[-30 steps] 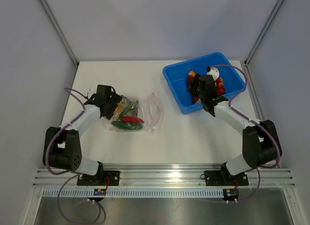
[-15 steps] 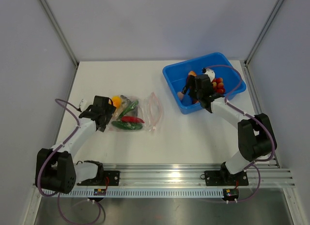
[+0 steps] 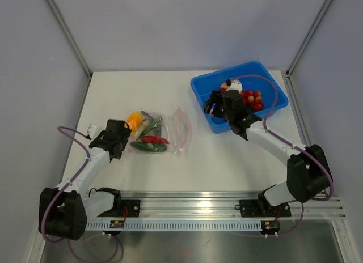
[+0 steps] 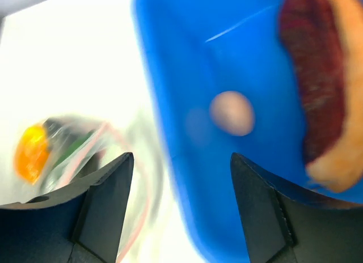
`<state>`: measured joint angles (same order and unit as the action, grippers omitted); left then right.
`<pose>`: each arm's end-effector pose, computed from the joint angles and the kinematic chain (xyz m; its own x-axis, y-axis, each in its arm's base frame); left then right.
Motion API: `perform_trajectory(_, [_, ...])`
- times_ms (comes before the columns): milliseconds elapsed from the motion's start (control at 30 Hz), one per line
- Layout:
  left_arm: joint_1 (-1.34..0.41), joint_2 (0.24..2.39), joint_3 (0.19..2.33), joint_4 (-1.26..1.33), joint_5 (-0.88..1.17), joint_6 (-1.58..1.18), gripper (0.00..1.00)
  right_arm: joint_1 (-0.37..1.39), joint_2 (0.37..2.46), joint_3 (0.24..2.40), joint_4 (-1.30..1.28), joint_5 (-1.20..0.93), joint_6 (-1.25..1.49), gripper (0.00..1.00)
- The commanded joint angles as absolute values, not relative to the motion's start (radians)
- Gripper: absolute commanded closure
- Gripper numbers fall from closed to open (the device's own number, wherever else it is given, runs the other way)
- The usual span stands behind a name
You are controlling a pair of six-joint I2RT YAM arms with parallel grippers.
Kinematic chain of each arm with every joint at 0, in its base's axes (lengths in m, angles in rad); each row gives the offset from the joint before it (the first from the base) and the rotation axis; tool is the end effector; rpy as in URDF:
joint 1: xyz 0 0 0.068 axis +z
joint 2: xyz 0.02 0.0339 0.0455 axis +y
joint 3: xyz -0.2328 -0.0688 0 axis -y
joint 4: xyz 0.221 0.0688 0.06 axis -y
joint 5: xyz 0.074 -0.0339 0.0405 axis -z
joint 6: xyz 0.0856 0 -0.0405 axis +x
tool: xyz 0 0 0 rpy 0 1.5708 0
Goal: Open the zip-top bag and remove the fake food
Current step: Pick up the fake vegetable from the zipper food storage bag.
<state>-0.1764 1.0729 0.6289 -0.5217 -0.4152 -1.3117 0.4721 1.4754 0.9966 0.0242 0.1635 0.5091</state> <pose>0.2234 -0.0048 0.1520 -0.1443 -0.8727 -0.4664 -0.7994 0.3806 -0.4649 0.3305 0.1531 0.2271 -0.4967 0.2863 -0.8193 -0.0875 0.9227 0.3755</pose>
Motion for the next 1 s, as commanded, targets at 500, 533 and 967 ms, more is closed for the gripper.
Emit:
perform_trajectory(500, [-0.084, 1.175, 0.497, -0.255, -0.253, -1.364, 0.29, 0.624, 1.591, 1.094, 0.005, -0.054, 0.535, 0.36])
perform_trajectory(533, [-0.081, 1.178, 0.497, -0.253, -0.255, -1.362, 0.3, 0.627, 1.603, 1.103, -0.038, -0.057, 0.531, 0.38])
perform_trajectory(967, [-0.078, 1.213, 0.497, -0.215, -0.239, -1.35, 0.51, 0.683, 1.761, 1.174, -0.012, -0.158, 0.546, 0.55])
